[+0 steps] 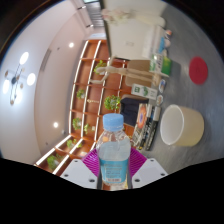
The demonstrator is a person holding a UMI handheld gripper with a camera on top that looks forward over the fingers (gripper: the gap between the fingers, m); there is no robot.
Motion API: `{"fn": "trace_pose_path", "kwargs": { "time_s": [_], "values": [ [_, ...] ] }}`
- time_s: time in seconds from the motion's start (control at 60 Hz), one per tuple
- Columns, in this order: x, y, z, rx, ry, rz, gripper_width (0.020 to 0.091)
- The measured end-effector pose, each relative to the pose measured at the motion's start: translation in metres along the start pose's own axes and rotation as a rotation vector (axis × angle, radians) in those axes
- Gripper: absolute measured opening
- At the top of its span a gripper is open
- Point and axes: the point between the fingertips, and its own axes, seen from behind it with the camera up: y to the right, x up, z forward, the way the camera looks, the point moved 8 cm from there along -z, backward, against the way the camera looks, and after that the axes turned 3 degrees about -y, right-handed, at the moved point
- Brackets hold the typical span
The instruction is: Pour water
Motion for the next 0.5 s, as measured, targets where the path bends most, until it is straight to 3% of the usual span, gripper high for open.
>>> {"fn": "trace_pose_path", "kwargs": {
  "time_s": [0.05, 0.217, 0.333, 0.45, 0.5],
  "values": [
    [0.011, -0.006, 0.002, -0.039, -0.005, -0.185, 0.0342],
    [0.068, -0.028, -0.012, -0.130, 0.113, -0.717, 0.0341],
    [0.118, -0.023, -0.022, -0.348, 0.211, -1.044, 0.0339],
    [0.169, 0.004, -0.029, -0.568, 0.234, -1.267, 0.0343],
    [0.164, -0.008, -0.038, -0.646, 0.220, -1.298, 0.0344]
  ]
}}
